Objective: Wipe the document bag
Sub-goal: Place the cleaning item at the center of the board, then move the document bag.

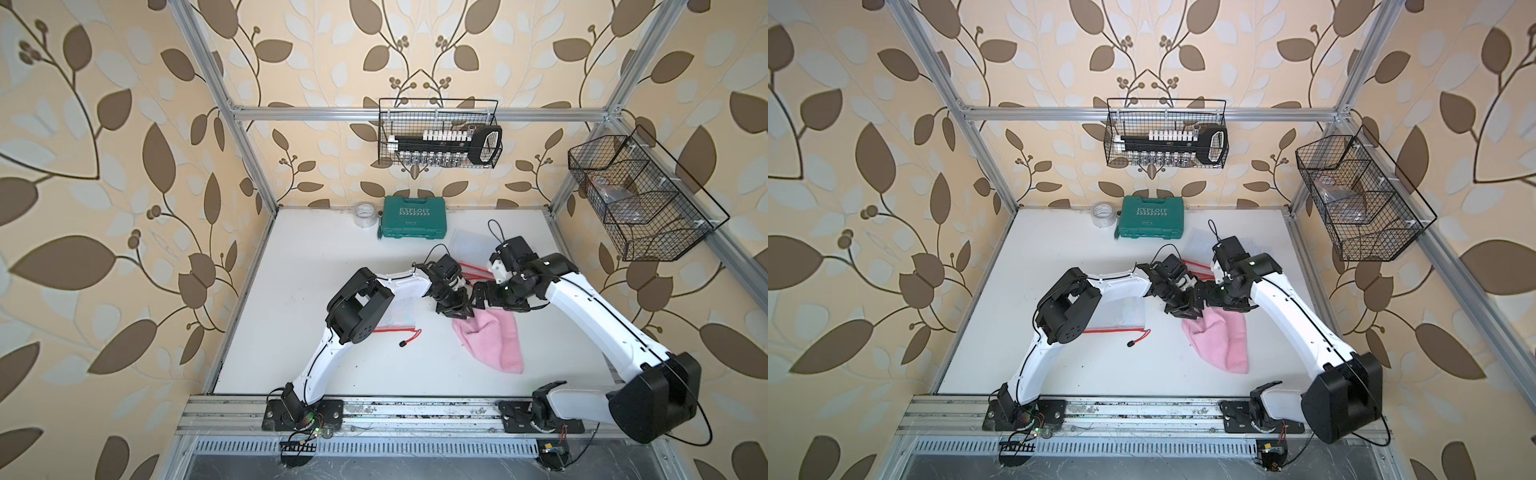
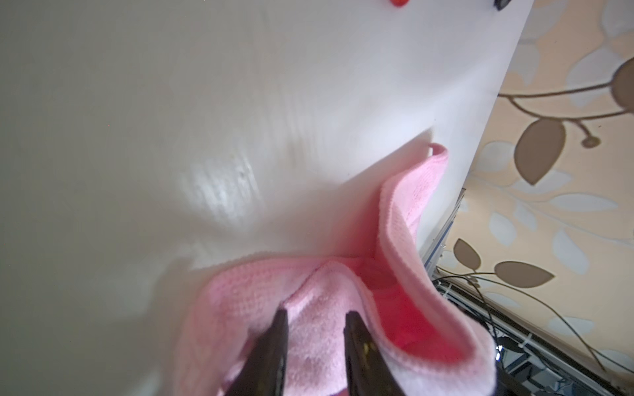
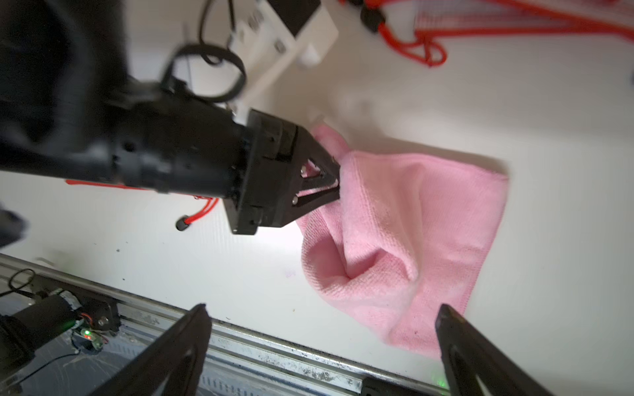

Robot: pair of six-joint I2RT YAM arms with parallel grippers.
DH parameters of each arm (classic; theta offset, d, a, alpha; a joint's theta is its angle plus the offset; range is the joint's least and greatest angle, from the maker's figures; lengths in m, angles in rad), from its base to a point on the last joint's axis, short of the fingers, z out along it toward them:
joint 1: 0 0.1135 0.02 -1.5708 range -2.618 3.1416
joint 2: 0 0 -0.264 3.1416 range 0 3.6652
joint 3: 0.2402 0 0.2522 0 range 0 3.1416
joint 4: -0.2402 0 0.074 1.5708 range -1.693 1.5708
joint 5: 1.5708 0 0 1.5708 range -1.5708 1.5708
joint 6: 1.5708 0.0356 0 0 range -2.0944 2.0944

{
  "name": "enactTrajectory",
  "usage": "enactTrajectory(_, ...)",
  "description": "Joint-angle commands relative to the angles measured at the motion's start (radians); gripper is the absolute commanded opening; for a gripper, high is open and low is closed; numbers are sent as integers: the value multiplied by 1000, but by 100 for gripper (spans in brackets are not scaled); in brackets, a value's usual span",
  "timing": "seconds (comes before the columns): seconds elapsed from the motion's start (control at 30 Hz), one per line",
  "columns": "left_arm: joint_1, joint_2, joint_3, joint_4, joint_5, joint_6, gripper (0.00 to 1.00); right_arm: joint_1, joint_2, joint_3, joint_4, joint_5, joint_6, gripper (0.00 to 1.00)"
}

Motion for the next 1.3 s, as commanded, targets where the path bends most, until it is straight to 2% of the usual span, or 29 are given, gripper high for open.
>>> enactTrajectory(0.0, -14, 16, -55, -211, -144, 75, 32, -16, -43, 78, -40, 18, 28, 98)
enactTrajectory(0.07, -13, -19, -75, -175, -141, 80, 34, -14, -10, 94, -20, -32, 30, 98)
enactTrajectory(0.17, -7, -165, -172, -44, -183, 71, 41, -9, 52, 107, 17, -64, 26, 98)
enactTrajectory(0.23, 4, -255, -196, 3, -194, 63, 46, -13, 56, 101, 93, -85, 38, 93)
enactTrajectory(0.33, 14, -324, -180, -16, -200, 81, 47, -20, 91, 136, 141, -147, 54, 84)
enactTrajectory(0.43, 27, -388, -211, 25, -200, 75, 50, -4, 129, 151, 172, -173, 54, 82)
enactTrajectory(0.53, 65, -448, -263, -54, -289, 37, 48, 14, 204, 142, 210, -209, 51, 75)
enactTrajectory(0.6, 126, -499, -339, -142, -357, -6, 43, 34, 274, 140, 239, -242, 44, 70)
enactTrajectory(0.67, 191, -542, -428, -220, -421, -18, 37, 61, 342, 146, 288, -265, 50, 60)
enactTrajectory(0.73, 256, -606, -527, -235, -472, -18, 36, 96, 424, 166, 329, -304, 51, 59)
enactTrajectory(0.8, 298, -648, -590, -231, -510, 11, 38, 140, 539, 224, 319, -334, 39, 61)
enactTrajectory(0.97, 321, -607, -616, -240, -590, 32, 40, 203, 693, 269, 372, -350, 67, 62)
enactTrajectory(1.2, 327, -544, -671, -211, -622, -11, 39, 255, 825, 253, 415, -380, 119, 63)
enactTrajectory(1.27, 332, -530, -691, -203, -610, -18, 39, 275, 862, 256, 419, -372, 136, 67)
